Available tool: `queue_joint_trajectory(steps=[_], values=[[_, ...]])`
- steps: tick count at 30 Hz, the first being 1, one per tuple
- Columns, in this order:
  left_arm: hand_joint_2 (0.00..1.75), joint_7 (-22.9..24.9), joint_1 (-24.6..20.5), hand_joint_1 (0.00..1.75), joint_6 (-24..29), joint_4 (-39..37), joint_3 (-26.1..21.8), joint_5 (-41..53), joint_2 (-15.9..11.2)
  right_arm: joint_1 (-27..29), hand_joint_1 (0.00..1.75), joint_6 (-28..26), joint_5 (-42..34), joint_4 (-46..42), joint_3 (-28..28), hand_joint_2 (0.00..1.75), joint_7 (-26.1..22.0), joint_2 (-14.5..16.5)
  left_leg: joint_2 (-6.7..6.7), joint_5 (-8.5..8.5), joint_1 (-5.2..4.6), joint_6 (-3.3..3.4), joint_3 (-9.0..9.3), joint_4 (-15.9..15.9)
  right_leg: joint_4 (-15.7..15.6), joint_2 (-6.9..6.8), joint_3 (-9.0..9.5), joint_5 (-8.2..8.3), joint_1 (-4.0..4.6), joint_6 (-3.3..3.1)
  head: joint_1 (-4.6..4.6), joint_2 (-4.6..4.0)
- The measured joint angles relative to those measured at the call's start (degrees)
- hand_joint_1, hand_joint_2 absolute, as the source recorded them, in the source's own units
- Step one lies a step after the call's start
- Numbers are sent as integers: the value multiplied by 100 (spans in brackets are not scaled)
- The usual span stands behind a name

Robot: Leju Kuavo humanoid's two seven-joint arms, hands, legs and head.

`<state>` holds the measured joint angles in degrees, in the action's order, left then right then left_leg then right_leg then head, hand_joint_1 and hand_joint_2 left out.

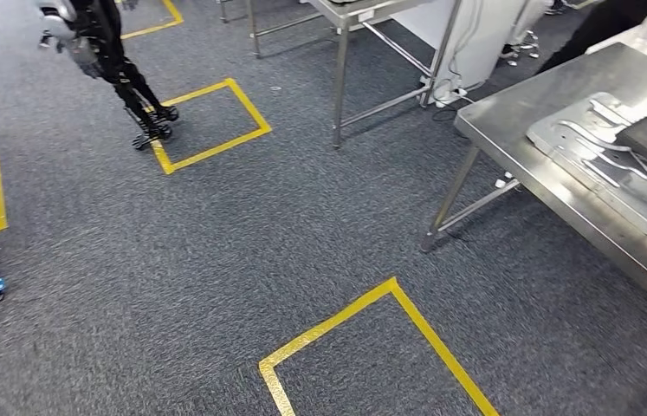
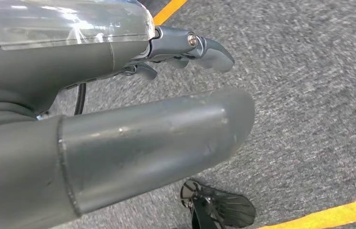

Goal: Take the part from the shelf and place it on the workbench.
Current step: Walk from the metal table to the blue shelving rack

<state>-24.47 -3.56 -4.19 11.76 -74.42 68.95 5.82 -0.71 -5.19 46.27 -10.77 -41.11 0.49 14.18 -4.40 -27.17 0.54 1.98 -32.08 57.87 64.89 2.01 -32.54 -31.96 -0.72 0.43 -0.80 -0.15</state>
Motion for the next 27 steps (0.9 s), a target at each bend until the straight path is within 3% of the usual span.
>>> queue_joint_trajectory(steps=[1, 3, 5, 7, 9, 11, 12, 14, 16, 17, 18, 20, 21, 23, 25, 26, 27], values=[[0, -4, -8, 0, -3, 0, 0, 6, 4, 2, 0, 5, -4, 2, 0, 0, 5, 0, -74, -1, -3, -18, -16, 18, -328, 137, 131, 134, -3, -28, 0, 0], [0, -13, -15, 0, -8, 0, 1, 20, 13, -3, 0, 17, -27, 4, -2, 0, 32, -1, -199, 17, 11, -83, -71, 36, -611, 303, 228, 187, 8, -66, 1, 0], [0, -19, 2, 0, -9, 0, 2, 37, 11, -22, 0, 57, -65, 4, -16, 0, 87, -1, -299, 41, 33, -159, -109, 27, -665, 185, 247, 205, 5, -105, 2, 0], [0, -23, 18, 0, -11, 0, 2, 52, 16, -21, 0, 102, -89, 4, -40, 0, 144, -8, -92, -68, 22, -208, -188, 181, -744, 27, 290, 242, -20, -173, 6, 0], [0, -25, 3, 0, -13, 0, 2, 69, 17, -1, 0, 110, -89, 4, -58, 0, 165, -19, 259, -401, 17, -242, -464, 769, -781, -156, 312, 255, -16, -218, 14, 0], [0, -26, -10, 0, -16, 0, 2, 83, 11, 8, 0, 102, -75, 4, -76, 0, 163, -31, 383, -673, 37, -285, -774, 1441, -777, -346, 312, 244, -1, -230, 18, 0], [0, -26, -2, 0, -20, 0, 2, 84, 10, 6, 0, 96, -61, 4, -84, 0, 161, -37, 405, -669, 50, -303, -817, 1559, -773, -433, 315, 235, 1, -227, 18, 0], [0, -26, 18, 0, -25, 0, 2, 84, 8, 0, 0, 86, -28, 4, -89, 0, 158, -48, 478, -373, 71, -319, -560, 1124, -759, -579, 334, 206, -3, -202, 18, 0], [0, -27, 9, 0, -26, 0, 2, 81, 4, -5, 0, 82, -7, 4, -92, 0, 157, -52, 703, -110, 57, -303, -162, 383, -726, -707, 358, 160, 13, -146, 16, 0], [0, -29, 1, 0, -27, 0, 2, 80, 2, -9, 0, 82, -3, 4, -94, 0, 157, -54, 782, -59, 39, -277, -43, 151, -712, -766, 367, 139, 28, -115, 13, 0], [0, -30, 0, 0, -27, 0, 2, 80, 2, -18, 0, 81, -2, 4, -97, 0, 158, -55, 819, -65, 20, -246, -1, 51, -706, -818, 376, 125, 46, -87, 10, 0], [0, -32, 20, 0, -27, 0, 2, 79, 1, -40, 0, 75, -2, 4, -105, 0, 159, -56, 705, -52, 3, -169, -11, 23, -716, -902, 401, 107, 49, -32, 8, 0], [0, -36, 31, 0, -27, 0, 2, 79, 1, -48, 0, 73, -2, 4, -110, 0, 158, -57, 648, -36, 7, -133, -9, 3, -689, -845, 406, 67, 34, 0, 9, 0], [0, -48, 23, 0, -28, 0, 1, 79, 1, -48, 0, 70, -2, 4, -122, 0, 152, -57, 534, 3, 20, -56, -5, -34, -348, -556, 270, -190, 4, 46, 7, 0], [0, -65, 4, 0, -30, 0, 0, 79, 2, -38, 0, 70, -2, 4, -133, 0, 139, -58, 412, 20, 8, -13, -26, -35, 383, -290, -76, -572, -2, 48, 7, 0], [0, -72, -1, 0, -30, 0, 0, 79, 2, -35, 0, 70, -2, 4, -136, 0, 132, -58, 343, 23, -2, -4, -32, -32, 715, -248, -246, -684, -2, 43, 8, 0], [0, -75, 2, 0, -30, 0, 0, 79, 1, -33, 0, 71, -2, 4, -138, 0, 127, -58, 268, 25, -10, -2, -32, -28, 887, -229, -346, -688, -1, 34, 8, 0]])
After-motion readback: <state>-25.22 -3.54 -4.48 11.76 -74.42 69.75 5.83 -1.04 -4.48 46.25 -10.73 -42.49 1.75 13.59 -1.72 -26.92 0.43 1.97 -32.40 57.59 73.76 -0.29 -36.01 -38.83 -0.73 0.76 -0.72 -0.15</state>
